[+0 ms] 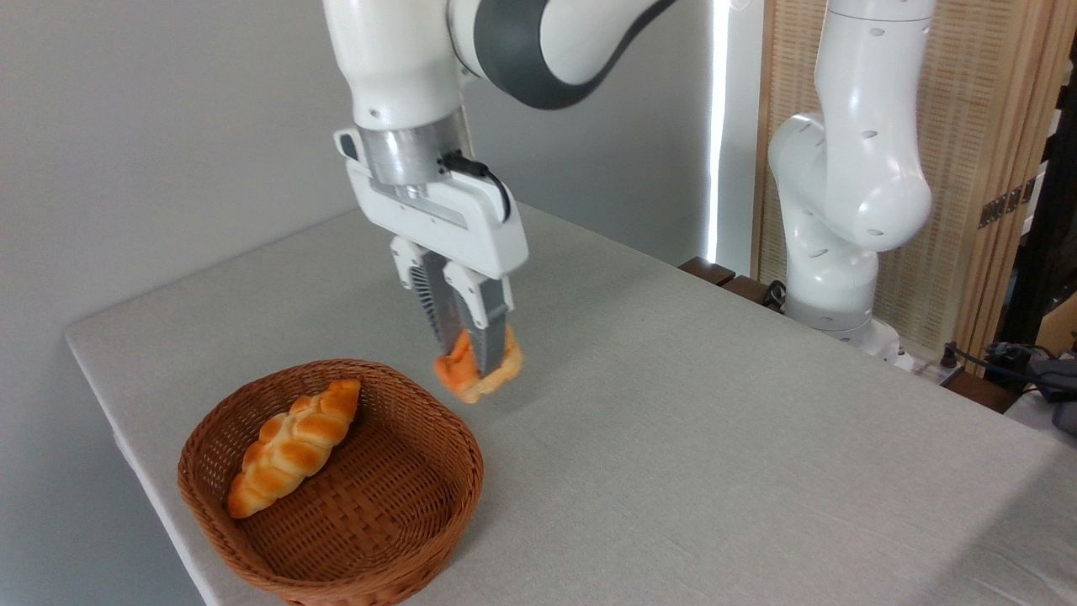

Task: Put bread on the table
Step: 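Lift the bun out of the basket and lower it onto the table beside it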

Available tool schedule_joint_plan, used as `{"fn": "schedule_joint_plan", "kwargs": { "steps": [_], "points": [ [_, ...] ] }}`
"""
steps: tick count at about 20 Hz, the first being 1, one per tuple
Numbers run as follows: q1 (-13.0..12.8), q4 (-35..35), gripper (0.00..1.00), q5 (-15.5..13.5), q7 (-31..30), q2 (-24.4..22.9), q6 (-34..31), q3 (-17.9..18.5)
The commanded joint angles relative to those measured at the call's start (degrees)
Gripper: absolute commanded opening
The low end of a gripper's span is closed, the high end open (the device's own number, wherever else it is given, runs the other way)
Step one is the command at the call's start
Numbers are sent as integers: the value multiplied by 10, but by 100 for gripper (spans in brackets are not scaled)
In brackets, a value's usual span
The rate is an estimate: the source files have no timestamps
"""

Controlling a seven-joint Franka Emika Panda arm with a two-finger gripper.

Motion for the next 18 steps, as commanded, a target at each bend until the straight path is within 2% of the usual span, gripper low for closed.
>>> {"fn": "schedule_joint_plan", "kwargs": {
  "steps": [1,5,6,7,8,9,18],
  "points": [
    [-12,-74,54,-7,8,-43,-1,2],
    [-29,-112,55,-6,7,-39,11,2],
    [-30,-113,59,-6,7,-38,15,2],
    [-30,-113,67,-6,7,-36,18,2],
    [-30,-113,92,-6,7,-34,19,2],
    [-30,-113,100,-6,7,-31,22,2],
    [-30,-108,100,-7,6,-26,33,2]
  ]
}}
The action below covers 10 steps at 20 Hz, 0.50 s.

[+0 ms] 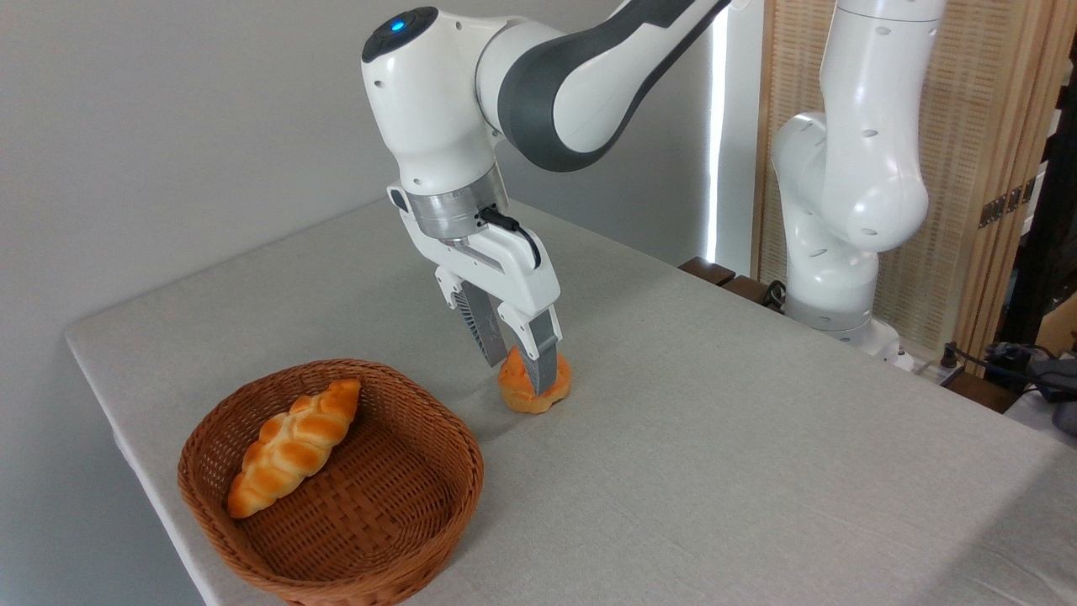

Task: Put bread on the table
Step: 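Lift the bun out of the basket and lower it onto the table beside it, then open the gripper to release the bun and raise it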

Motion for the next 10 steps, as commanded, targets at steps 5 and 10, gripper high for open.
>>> {"fn": "schedule_joint_plan", "kwargs": {
  "steps": [5,10],
  "points": [
    [-3,101,100,-15,2,2,7,5],
    [3,189,100,-7,8,9,11,10]
  ]
}}
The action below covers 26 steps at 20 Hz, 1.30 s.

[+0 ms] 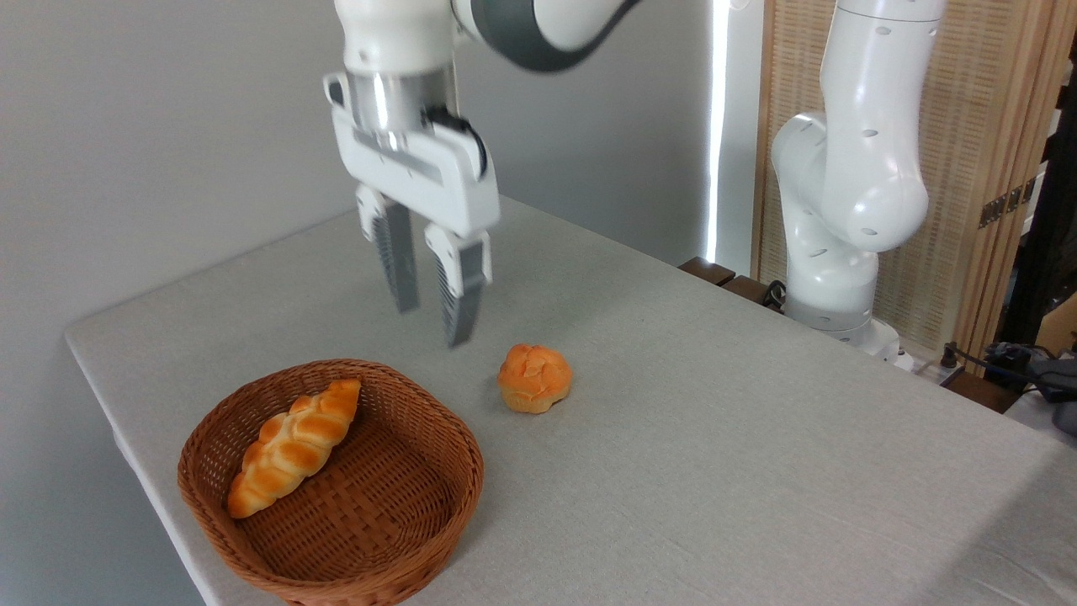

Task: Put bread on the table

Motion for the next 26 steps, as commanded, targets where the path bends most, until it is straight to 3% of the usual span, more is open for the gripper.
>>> {"fn": "schedule_joint_plan", "kwargs": {
  "steps": [1,6,10,12,15,19,22,26],
  "points": [
    [3,60,100,-3,9,10,1,9],
    [2,63,100,-12,8,13,4,21],
    [6,64,100,-12,7,29,5,4],
    [39,64,100,-12,8,30,5,-25],
    [131,64,100,-23,8,30,5,-111],
    [192,64,100,-42,9,29,5,-153],
    [267,65,100,-45,9,28,5,-218],
    [272,66,100,-45,10,23,6,-211]
  ]
}}
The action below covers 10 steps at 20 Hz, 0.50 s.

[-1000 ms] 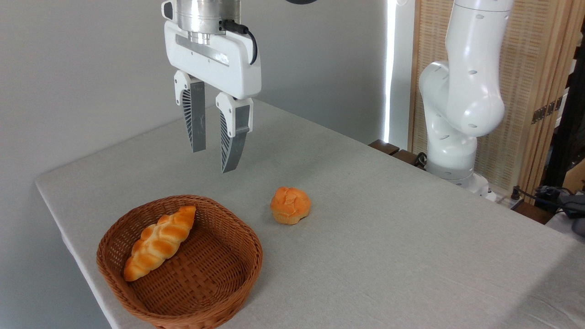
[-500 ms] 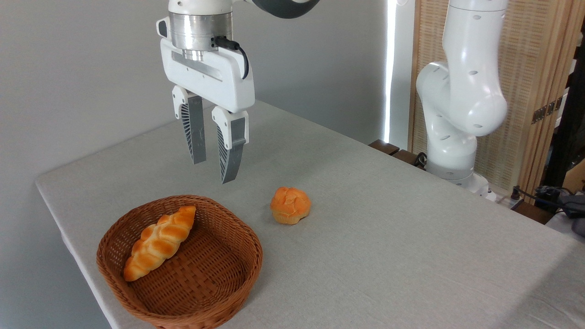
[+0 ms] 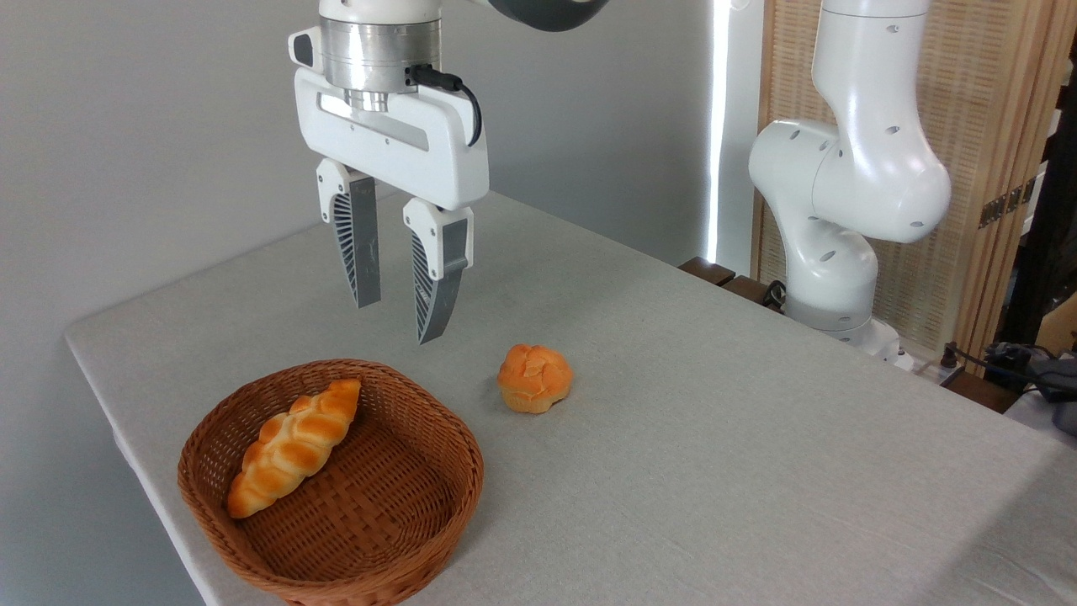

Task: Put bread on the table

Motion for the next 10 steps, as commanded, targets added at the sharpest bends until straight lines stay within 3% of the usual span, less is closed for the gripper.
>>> {"fn": "schedule_joint_plan", "kwargs": {
  "steps": [1,10],
  "points": [
    [13,4,100,-10,10,-6,6,4],
    [12,4,100,-10,10,-8,1,3]
  ]
}}
